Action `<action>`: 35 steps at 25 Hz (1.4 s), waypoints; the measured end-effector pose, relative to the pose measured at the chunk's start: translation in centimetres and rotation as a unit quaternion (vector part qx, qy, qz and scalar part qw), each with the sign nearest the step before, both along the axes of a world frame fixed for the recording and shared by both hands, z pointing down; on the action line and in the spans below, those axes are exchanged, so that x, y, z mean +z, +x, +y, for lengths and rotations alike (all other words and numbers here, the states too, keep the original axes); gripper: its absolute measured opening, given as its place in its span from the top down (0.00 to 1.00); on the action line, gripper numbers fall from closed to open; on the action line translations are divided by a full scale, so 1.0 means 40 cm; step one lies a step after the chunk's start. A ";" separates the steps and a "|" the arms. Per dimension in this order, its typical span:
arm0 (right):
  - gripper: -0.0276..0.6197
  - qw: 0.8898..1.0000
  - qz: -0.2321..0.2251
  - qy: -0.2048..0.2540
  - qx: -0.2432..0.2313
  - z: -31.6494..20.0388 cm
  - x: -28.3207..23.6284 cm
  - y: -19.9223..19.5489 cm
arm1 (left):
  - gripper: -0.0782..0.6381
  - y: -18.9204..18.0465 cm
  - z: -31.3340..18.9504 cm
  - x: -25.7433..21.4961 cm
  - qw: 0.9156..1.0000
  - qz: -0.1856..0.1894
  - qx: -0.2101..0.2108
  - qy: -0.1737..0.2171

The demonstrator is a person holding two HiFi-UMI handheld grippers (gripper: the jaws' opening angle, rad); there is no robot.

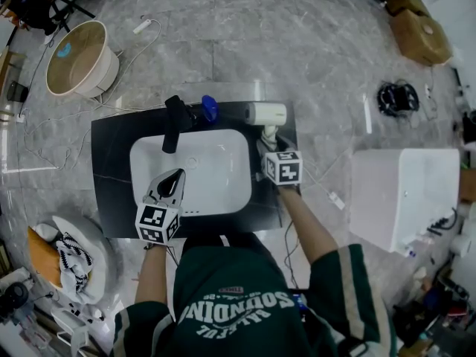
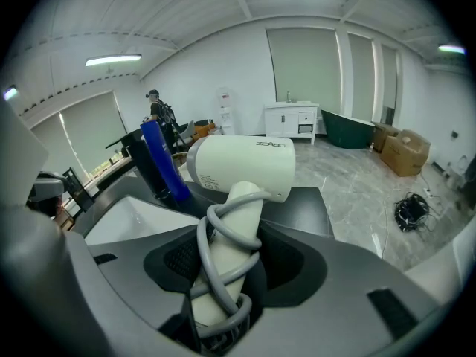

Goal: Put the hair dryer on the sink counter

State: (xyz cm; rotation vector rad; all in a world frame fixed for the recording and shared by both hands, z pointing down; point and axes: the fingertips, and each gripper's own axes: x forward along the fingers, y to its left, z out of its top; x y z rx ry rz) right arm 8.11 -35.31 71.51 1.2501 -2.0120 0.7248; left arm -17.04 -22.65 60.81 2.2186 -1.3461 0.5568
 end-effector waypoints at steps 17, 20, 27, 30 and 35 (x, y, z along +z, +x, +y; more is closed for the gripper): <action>0.64 0.997 0.042 -0.061 -0.005 -0.042 0.102 -0.008 | 0.89 -0.030 0.020 0.009 1.000 0.002 -0.017 -0.007; 0.64 0.997 0.043 -0.064 -0.006 -0.043 0.105 -0.007 | 0.89 -0.033 0.028 0.010 1.000 0.001 -0.019 -0.010; 0.63 0.996 0.032 -0.074 -0.028 -0.023 0.102 -0.055 | 0.89 -0.020 0.040 0.021 1.000 0.008 -0.020 -0.012; 0.59 0.997 0.031 -0.070 -0.025 -0.020 0.091 -0.053 | 0.89 -0.008 0.039 0.012 1.000 0.009 -0.019 -0.007; 0.58 0.998 0.018 -0.036 -0.039 -0.019 0.026 -0.060 | 0.89 0.003 0.041 -0.010 1.000 0.004 -0.015 0.006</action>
